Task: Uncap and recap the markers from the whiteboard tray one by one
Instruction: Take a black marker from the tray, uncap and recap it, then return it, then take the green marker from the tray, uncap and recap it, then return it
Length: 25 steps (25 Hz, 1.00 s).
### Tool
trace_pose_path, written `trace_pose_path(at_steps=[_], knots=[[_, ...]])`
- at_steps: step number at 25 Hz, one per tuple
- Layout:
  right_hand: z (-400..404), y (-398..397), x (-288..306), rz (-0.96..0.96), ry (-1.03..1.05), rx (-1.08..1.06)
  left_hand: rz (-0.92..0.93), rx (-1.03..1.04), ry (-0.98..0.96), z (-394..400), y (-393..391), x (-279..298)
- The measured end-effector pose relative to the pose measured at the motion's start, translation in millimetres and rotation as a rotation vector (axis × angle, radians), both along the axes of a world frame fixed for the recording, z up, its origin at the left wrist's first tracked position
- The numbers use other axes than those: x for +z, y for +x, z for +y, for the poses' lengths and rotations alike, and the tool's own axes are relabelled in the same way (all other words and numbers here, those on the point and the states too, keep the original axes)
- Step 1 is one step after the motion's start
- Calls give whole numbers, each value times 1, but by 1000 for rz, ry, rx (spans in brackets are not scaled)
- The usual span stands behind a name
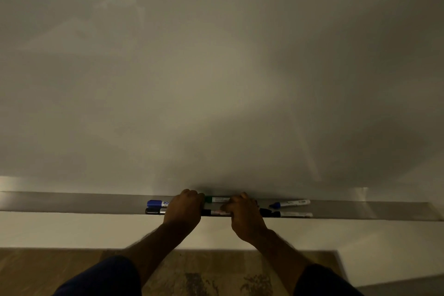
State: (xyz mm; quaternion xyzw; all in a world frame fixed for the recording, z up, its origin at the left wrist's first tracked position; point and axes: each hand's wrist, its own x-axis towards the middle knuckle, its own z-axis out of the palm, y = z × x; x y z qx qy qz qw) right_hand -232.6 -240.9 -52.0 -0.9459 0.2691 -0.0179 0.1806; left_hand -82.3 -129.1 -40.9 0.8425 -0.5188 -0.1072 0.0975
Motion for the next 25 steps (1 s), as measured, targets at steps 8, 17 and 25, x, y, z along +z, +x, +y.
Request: trace_pose_path(at_steps=[8, 17, 25], knots=[[-8, 5, 12, 8, -54, -36, -31, -13, 81, -10, 2, -4], [-11, 11, 15, 272, -45, -143, -48, -19, 162, -16, 3, -10], [-16, 9, 12, 277, -65, -165, -37, 8, 180, -18, 0, -8]])
